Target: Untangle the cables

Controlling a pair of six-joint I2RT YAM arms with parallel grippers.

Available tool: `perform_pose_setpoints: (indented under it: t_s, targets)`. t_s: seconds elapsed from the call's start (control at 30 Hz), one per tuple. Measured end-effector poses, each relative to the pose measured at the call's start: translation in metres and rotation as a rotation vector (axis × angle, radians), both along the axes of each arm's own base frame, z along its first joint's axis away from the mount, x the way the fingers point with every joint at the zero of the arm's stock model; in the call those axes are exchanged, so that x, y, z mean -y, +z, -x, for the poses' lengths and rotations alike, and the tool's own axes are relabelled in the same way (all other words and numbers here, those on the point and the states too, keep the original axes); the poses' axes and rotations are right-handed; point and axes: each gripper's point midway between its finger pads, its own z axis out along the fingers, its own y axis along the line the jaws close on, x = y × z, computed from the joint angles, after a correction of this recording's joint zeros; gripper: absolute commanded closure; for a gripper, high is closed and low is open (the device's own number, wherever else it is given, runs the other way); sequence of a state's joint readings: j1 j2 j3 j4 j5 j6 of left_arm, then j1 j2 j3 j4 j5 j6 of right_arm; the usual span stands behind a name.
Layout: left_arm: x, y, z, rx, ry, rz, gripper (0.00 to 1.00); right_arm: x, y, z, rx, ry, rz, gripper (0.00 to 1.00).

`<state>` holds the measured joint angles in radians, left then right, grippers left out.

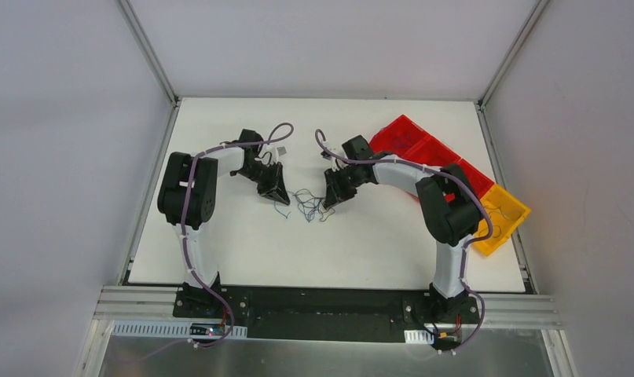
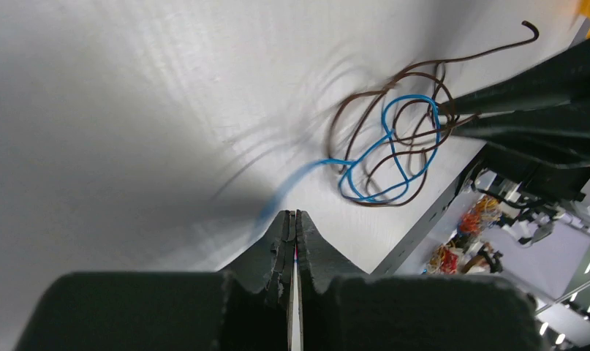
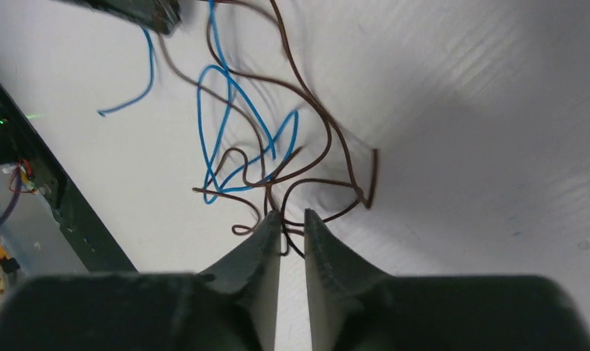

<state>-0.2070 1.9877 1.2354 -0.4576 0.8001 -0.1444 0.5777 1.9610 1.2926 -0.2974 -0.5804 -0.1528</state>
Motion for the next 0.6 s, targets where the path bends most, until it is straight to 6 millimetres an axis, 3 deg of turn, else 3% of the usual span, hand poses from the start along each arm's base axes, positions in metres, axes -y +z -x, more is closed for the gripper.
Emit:
perform_pose_setpoints:
  t_s: [0.03,0.17,0.27,0.37,0.5,0.6]
  targets:
    - [-0.004,-0.002,0.000,-0.006,0.009,-0.001,1.00,0.002,-0.003,0.002,-0.003,0.004,0.008,1.00]
    - [-0.017,-0.005,-0.002,-0.021,0.048,-0.004,1.00,0.015,-0.011,0.008,-0.013,0.014,0.059,1.00]
    - [-0.030,-0.005,-0.005,-0.029,0.083,-0.008,1.00,0.033,-0.005,0.007,0.002,0.001,0.095,1.00]
    - [-0.052,-0.002,-0.008,-0.021,0.132,-0.028,1.00,0.068,0.016,-0.001,0.043,-0.057,0.135,1.00]
    - [-0.090,0.004,-0.020,0.008,0.229,-0.061,1.00,0.120,0.058,-0.018,0.139,-0.161,0.162,1.00]
    - [-0.123,0.001,-0.027,0.017,0.307,-0.100,1.00,0.157,0.088,-0.018,0.190,-0.228,0.179,1.00]
